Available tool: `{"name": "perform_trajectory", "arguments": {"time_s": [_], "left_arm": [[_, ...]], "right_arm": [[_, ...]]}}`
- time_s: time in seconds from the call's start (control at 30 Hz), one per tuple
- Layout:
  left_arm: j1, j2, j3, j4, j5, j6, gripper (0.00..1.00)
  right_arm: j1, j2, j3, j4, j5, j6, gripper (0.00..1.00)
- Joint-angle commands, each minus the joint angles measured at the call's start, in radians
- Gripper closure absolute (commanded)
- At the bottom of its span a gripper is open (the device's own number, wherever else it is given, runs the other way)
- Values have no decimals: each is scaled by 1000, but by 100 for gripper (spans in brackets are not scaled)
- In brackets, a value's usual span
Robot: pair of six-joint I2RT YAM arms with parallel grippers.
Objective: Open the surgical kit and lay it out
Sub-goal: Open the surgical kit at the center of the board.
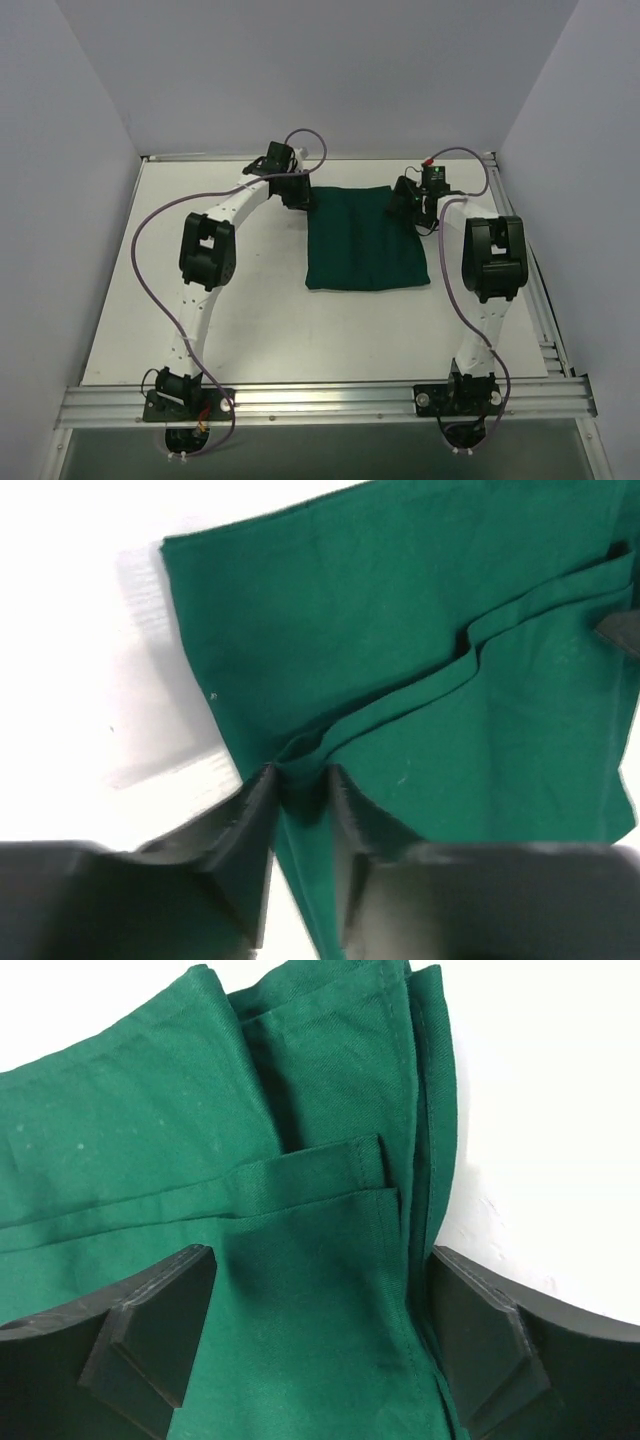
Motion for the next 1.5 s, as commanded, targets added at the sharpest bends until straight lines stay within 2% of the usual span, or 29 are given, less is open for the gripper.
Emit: {"name": "perform_trajectory", "arguments": {"time_s": [0.0, 0.1, 0.23, 0.43, 0.53, 0.67, 0.73, 0.77, 0.93, 1.03, 1.23, 1.33, 1.47], "left_arm": [[18, 43, 91, -30, 40, 1, 76], [24, 83, 137, -58, 39, 5, 98], [38, 134, 258, -92, 33, 8, 98], [81, 213, 413, -121, 44, -7, 98], [108, 229, 443, -118, 65, -19, 98], [120, 197, 427, -108, 91, -15, 98], [120, 163, 404, -99, 93, -10, 98], [120, 151, 395, -95, 112, -6, 98], [120, 80, 388, -84, 177, 22, 98], [120, 49, 386, -69, 247, 8, 98], [90, -32, 345, -72, 292, -9, 98], [68, -89, 291, -85, 313, -22, 98], [10, -252, 77, -69, 304, -22, 98]], "right_arm": [[20, 61, 9, -29, -39, 32, 16], [26, 82, 26, -29, -45, 44, 21], [32, 105, 54, -18, -48, 58, 26], [37, 176, 140, -21, -53, 72, 27], [39, 211, 183, -29, -58, 69, 26], [34, 227, 225, -44, -48, 57, 20], [35, 219, 242, -46, -39, 46, 5], [34, 205, 255, -60, -33, 37, 0], [0, 130, 258, -104, -19, 21, 0], [-18, 52, 223, -112, -19, 12, 0], [-30, -89, 149, -139, -15, -3, 0], [-40, -152, 115, -147, -8, 1, 0], [-58, -243, 60, -158, -8, 14, 0]]}}
